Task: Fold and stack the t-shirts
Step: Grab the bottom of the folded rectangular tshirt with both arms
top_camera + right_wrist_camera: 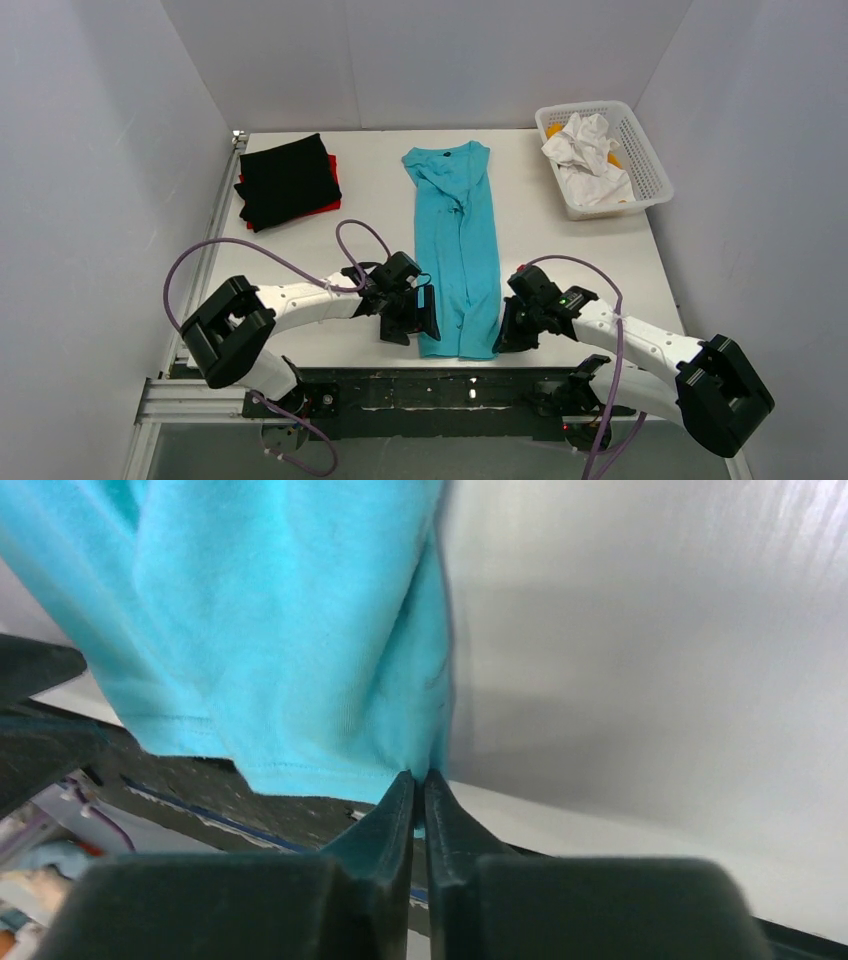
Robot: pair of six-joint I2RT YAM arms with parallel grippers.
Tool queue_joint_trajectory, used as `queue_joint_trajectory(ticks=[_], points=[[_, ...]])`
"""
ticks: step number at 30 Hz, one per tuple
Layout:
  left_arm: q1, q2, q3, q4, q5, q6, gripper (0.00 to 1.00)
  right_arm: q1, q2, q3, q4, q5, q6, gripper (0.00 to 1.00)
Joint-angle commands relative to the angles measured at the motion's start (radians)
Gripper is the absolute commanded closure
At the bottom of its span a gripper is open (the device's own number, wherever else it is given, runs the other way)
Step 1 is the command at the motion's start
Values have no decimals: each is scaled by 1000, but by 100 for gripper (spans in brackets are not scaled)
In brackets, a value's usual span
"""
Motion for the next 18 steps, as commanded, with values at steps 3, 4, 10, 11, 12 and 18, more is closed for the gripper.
queue_joint_trajectory(ticks=[3,4,10,11,12,18], points=[[-55,78,-30,-73,-31,-26,32,-1,-32,-71,30,-79,96,99],[-59,68,-33,-82,-42,-27,33,-1,-49,-83,29,-80,109,99],[-62,0,-80,-133,-101,-40,37,-2,-162,-109,10,-103,175,99],[-63,1,-82,-133,-100,-41,39,-1,-175,-122,27,-118,188,99],[-64,7,-82,-136,-97,-43,41,-1,-185,-134,41,-127,201,99],[-83,40,-65,-149,-80,-63,61,-1,-178,-132,95,-137,235,99]])
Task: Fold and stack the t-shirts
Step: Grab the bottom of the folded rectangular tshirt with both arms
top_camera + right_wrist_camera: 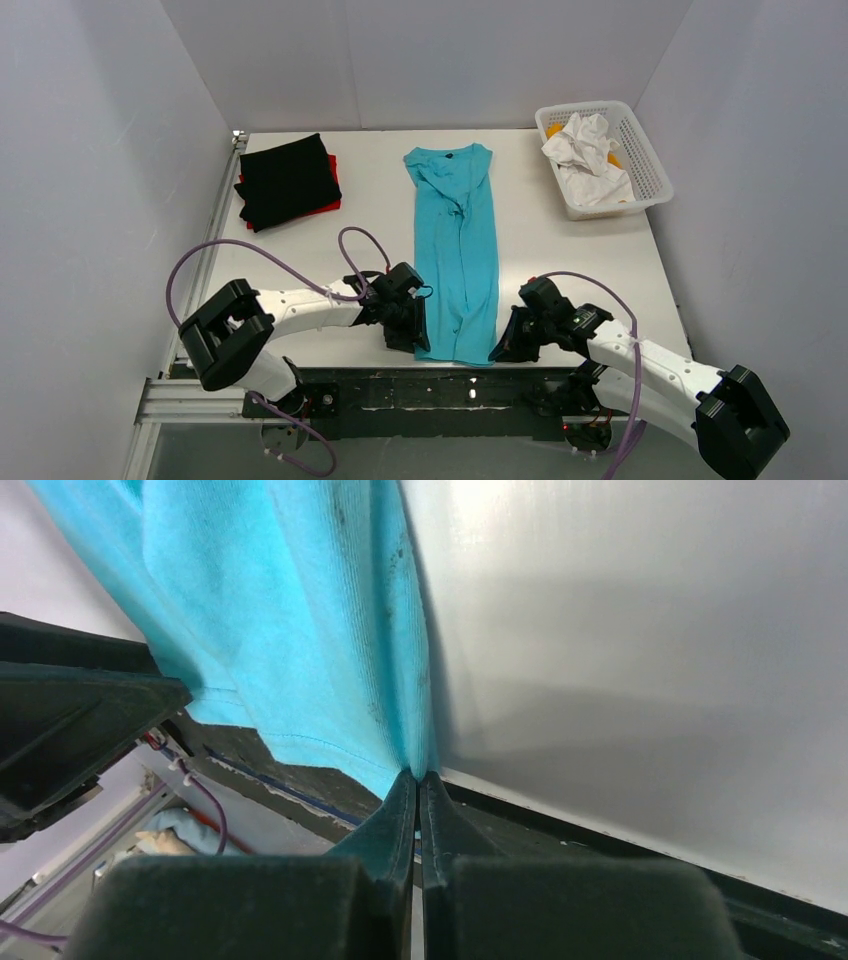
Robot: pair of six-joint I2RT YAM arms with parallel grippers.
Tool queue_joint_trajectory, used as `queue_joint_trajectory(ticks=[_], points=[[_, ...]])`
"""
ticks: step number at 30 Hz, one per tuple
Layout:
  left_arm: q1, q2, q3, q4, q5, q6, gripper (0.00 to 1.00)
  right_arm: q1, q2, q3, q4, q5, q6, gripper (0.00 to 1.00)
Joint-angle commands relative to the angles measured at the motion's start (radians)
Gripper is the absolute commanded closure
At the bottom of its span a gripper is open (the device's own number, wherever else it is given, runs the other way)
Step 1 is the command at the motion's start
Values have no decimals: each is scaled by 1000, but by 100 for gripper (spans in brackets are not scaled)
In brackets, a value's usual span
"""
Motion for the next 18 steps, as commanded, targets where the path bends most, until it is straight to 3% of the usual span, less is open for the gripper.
queue_joint_trajectory(ticks=[1,4,5,6,12,18], points=[[-25,42,-36,-166,-47,-5,65,1,7,12,38,-30,47,99],[-32,36,-36,-169,-53,-7,74,1,2,15,36,-23,50,99],[-35,46,-21,-188,-58,-7,91,1,-10,21,22,-25,49,99],[-36,46,-14,-201,-56,-6,100,1,-14,23,15,-28,49,99],[-67,-69,45,-422,-85,-2,100,25,-80,4,-47,-76,80,99],[-93,-128,27,-458,-98,-41,100,36,-105,34,-131,-91,64,99]])
